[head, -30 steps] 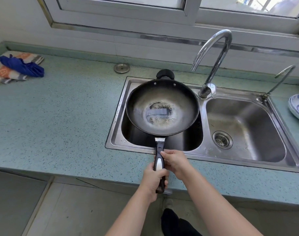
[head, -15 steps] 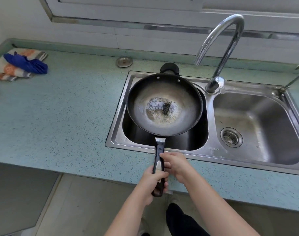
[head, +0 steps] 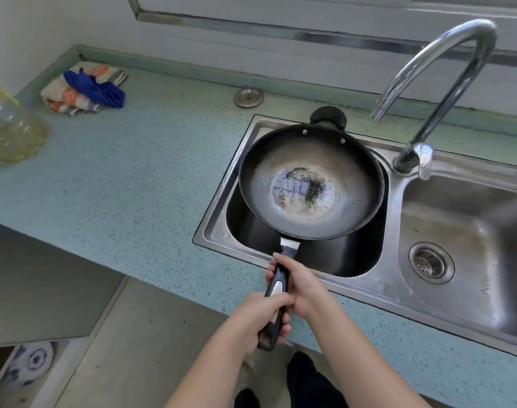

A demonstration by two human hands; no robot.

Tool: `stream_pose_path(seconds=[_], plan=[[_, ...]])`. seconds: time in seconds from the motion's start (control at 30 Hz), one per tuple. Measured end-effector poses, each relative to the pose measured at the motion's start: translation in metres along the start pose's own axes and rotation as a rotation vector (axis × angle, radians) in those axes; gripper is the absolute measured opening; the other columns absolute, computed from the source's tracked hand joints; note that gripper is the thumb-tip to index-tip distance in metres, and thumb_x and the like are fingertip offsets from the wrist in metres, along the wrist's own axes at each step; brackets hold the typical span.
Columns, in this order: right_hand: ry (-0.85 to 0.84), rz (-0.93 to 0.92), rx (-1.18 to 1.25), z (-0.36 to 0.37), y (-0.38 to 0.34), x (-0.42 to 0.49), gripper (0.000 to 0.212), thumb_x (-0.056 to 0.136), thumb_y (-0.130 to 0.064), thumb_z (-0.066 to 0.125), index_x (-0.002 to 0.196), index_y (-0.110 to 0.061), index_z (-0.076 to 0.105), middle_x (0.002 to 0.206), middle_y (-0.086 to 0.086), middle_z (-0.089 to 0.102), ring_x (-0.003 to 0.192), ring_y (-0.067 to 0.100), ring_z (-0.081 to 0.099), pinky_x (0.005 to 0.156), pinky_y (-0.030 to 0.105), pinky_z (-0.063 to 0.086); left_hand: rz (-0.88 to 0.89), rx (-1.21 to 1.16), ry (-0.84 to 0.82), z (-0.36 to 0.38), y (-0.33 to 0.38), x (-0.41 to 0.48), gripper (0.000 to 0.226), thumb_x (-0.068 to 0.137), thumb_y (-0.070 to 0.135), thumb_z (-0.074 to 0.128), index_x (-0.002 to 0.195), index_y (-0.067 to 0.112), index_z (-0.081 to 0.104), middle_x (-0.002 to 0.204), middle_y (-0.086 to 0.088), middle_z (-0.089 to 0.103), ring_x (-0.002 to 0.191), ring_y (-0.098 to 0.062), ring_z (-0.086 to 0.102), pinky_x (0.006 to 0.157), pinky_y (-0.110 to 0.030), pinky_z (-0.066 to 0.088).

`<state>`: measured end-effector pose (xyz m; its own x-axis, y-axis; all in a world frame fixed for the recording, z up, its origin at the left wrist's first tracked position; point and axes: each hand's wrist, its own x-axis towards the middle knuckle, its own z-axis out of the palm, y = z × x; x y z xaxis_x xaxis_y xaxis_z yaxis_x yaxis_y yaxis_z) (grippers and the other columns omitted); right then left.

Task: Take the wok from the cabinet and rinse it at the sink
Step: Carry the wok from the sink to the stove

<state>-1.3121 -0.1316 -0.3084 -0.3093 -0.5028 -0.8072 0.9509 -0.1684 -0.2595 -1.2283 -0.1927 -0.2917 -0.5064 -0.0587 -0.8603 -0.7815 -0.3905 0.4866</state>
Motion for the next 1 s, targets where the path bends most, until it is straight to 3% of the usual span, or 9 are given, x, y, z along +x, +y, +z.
stream_pose_path(seconds=[0.3, 0.47, 0.57, 0.73, 1.0], plan=[[-0.011, -0.005, -0.079, -0.006, -0.005, 0.006, 0.022, 0.088, -0.009, 0.057, 0.068, -0.008, 0.048, 0.045, 0.001, 0.051, 0.037, 0.011, 0.05, 0.039, 0.018, 0.046, 0.115, 0.095, 0.189, 0.013, -0.012, 0.002, 0.008, 0.072, 0.004, 0.053, 0.071, 0.012, 0.051, 0.04, 0.002, 0.052, 0.032, -0.012, 0.047, 0.038, -0.018, 0.04], [0.081, -0.116, -0.181, -0.009, 0.0, 0.01, 0.026, 0.086, -0.011, 0.059, 0.064, -0.01, 0.046, 0.042, -0.002, 0.049, 0.035, 0.009, 0.047, 0.038, 0.016, 0.042, 0.235, 0.231, 0.296, 0.018, -0.02, 0.003, 0.008, 0.07, 0.014, 0.058, 0.076, 0.018, 0.054, 0.036, 0.007, 0.057, 0.029, -0.011, 0.05, 0.035, -0.014, 0.038], [0.174, -0.255, -0.338, -0.01, 0.004, 0.011, 0.028, 0.084, -0.01, 0.058, 0.059, -0.01, 0.047, 0.041, -0.004, 0.05, 0.034, 0.008, 0.047, 0.04, 0.017, 0.041, 0.294, 0.261, 0.355, 0.022, -0.024, 0.001, 0.014, 0.067, 0.024, 0.062, 0.079, 0.022, 0.056, 0.049, 0.007, 0.06, 0.028, -0.01, 0.051, 0.035, -0.016, 0.039], [0.212, -0.328, -0.449, -0.009, 0.004, 0.004, 0.024, 0.079, -0.004, 0.054, 0.056, -0.007, 0.048, 0.045, 0.003, 0.049, 0.033, 0.009, 0.047, 0.038, 0.016, 0.04, 0.342, 0.222, 0.354, 0.027, -0.026, -0.003, 0.019, 0.066, 0.027, 0.064, 0.082, 0.021, 0.057, 0.069, -0.002, 0.062, 0.029, -0.01, 0.051, 0.033, -0.016, 0.037], [0.178, -0.322, -0.428, 0.001, 0.012, -0.01, 0.022, 0.079, 0.002, 0.049, 0.059, -0.006, 0.046, 0.048, 0.006, 0.048, 0.031, 0.008, 0.046, 0.035, 0.016, 0.039, 0.394, 0.231, 0.329, 0.021, -0.032, -0.016, 0.018, 0.064, 0.03, 0.062, 0.079, 0.025, 0.054, 0.066, 0.002, 0.061, 0.032, -0.013, 0.053, 0.035, -0.019, 0.04]])
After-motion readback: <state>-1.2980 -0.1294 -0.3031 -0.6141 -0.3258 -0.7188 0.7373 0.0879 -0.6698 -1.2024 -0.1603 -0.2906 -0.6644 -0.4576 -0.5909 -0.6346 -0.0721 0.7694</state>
